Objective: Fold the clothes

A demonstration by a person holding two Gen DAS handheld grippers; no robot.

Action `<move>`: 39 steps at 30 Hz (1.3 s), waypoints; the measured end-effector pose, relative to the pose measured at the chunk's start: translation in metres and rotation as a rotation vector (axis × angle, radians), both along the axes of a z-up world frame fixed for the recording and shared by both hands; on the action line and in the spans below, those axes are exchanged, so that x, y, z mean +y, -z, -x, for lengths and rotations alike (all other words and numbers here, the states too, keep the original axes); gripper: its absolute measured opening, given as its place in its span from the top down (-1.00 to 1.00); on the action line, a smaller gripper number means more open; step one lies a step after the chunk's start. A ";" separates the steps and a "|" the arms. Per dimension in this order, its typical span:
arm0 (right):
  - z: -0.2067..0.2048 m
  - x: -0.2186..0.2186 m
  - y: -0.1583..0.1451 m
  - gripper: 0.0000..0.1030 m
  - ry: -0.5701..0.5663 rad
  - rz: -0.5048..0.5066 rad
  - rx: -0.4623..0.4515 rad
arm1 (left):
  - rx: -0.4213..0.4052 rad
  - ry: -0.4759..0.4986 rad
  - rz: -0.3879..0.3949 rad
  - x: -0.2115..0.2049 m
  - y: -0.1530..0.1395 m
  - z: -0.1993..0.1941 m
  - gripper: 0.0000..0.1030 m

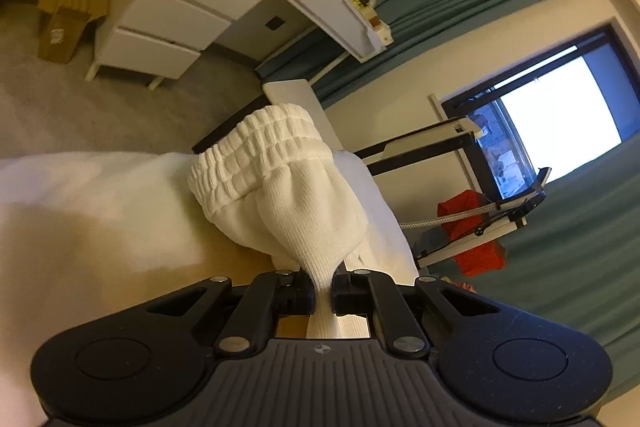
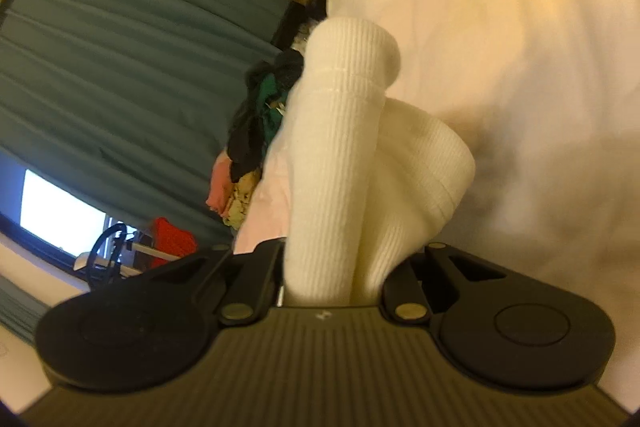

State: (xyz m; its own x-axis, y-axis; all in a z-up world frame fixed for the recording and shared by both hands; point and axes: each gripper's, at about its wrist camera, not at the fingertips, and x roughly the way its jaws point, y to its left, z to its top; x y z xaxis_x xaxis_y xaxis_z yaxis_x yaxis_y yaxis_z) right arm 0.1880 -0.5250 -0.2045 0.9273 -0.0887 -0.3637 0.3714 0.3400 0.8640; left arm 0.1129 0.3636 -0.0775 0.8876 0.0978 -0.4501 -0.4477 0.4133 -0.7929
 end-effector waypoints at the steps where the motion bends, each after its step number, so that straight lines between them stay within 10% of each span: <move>1: 0.010 -0.001 -0.005 0.72 0.002 0.011 -0.004 | 0.007 -0.004 0.004 0.000 -0.002 0.010 0.86; 9: 0.051 -0.018 0.040 0.64 0.073 -0.234 0.120 | 0.221 0.063 -0.119 -0.010 0.000 0.037 0.85; 14: 0.055 -0.027 0.062 0.50 0.049 -0.330 0.085 | 0.317 0.097 -0.199 -0.023 -0.001 0.041 0.51; 20: 0.046 -0.022 0.053 -0.25 0.030 -0.286 0.026 | 0.382 0.106 -0.343 -0.050 -0.018 0.056 0.03; 32: 0.026 -0.012 0.032 -0.39 0.109 -0.154 -0.037 | 0.304 0.244 -0.600 -0.123 -0.046 0.047 -0.18; 39: 0.011 -0.020 0.057 -0.39 0.103 -0.302 -0.084 | 0.226 0.350 -0.694 -0.163 -0.047 0.034 -0.21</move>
